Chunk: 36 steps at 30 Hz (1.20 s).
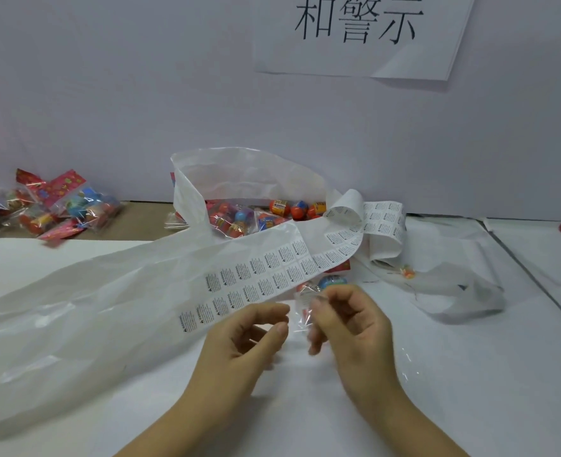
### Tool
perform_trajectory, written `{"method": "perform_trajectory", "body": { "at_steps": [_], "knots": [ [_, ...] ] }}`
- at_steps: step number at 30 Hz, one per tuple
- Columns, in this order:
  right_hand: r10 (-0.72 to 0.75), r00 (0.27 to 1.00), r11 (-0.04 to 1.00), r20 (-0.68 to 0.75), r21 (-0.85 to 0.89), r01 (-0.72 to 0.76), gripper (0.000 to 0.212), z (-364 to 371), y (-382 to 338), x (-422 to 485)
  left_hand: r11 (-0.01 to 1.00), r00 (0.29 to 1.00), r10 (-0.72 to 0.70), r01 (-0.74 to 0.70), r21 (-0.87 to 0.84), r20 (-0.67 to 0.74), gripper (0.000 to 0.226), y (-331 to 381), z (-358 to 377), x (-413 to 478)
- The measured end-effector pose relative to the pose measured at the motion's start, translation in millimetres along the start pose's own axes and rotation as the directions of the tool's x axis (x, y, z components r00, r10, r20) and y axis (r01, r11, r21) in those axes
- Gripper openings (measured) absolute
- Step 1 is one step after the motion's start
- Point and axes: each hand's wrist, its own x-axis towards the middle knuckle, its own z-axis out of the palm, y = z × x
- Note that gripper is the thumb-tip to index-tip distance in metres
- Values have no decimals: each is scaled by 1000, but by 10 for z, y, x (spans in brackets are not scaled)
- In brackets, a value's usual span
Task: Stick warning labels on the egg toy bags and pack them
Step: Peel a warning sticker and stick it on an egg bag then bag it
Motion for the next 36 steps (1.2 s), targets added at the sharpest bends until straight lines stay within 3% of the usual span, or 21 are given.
{"method": "perform_trajectory", "body": {
  "at_steps": [2, 4, 6, 8, 9, 11, 15, 21, 24, 27, 30, 32, 33, 34, 36],
  "knots": [
    [-109, 981, 991, -157, -96, 95, 23, -99, -24, 109, 999, 999, -28, 29, 31, -25, 23, -29, -14, 21],
    [-144, 968, 938, -205, -340, 68, 48, -234, -48, 230, 996, 997, -69, 71, 53, -38, 18, -51, -31, 56],
    [20, 986, 844, -167, -525, -106, 85, -318, -26, 323, 988, 990, -137, 138, 65, -23, 23, -65, -50, 92],
    [158, 981, 743, -109, -641, -191, 111, -324, 8, 331, 980, 981, -190, 188, 71, 29, 25, -46, -86, 144],
    [173, 981, 727, -86, -661, -186, 117, -311, 23, 317, 976, 975, -213, 209, 65, 60, 25, -28, -109, 170],
    [180, 980, 806, -80, -560, -193, 122, -278, 23, 285, 966, 960, -258, 257, 15, 107, 25, 25, -155, 197],
    [65, 994, 903, -92, -418, -98, 127, -202, -107, 295, 948, 952, -294, 301, -99, 79, 23, 100, -174, 201],
    [-80, 994, 925, 73, -366, 102, 121, -217, -607, 257, 930, 952, -263, 293, -221, 156, 32, 259, -96, 110],
    [-256, 966, 847, 45, -470, 247, 120, -283, -800, 248, 954, 969, -232, 244, -176, 87, 34, 360, -108, 108],
    [-521, 853, 744, 28, -475, 470, 118, -209, -846, 233, 947, 970, -223, 240, -213, 101, 35, 461, -110, 111],
    [-645, 722, 528, 250, -537, 658, 101, 69, -705, 154, 833, 952, -183, 283, -475, 247, 63, 559, -37, 86],
    [-626, 642, 383, 443, -542, 748, 81, 219, -521, 43, 771, 958, -96, 244, -588, 272, 71, 585, 30, 61],
    [-583, 628, 379, 516, -511, 772, 78, 245, -405, -9, 772, 970, -82, 206, -602, 228, 62, 587, 48, 46],
    [-537, 643, 445, 546, -464, 766, 79, 240, -314, -47, 780, 982, -100, 177, -601, 160, 48, 566, 55, 57],
    [-497, 732, 666, 466, -336, 666, 82, 197, -208, -105, 787, 982, -180, 174, -592, 49, 37, 493, 34, 87]
  ]
}}
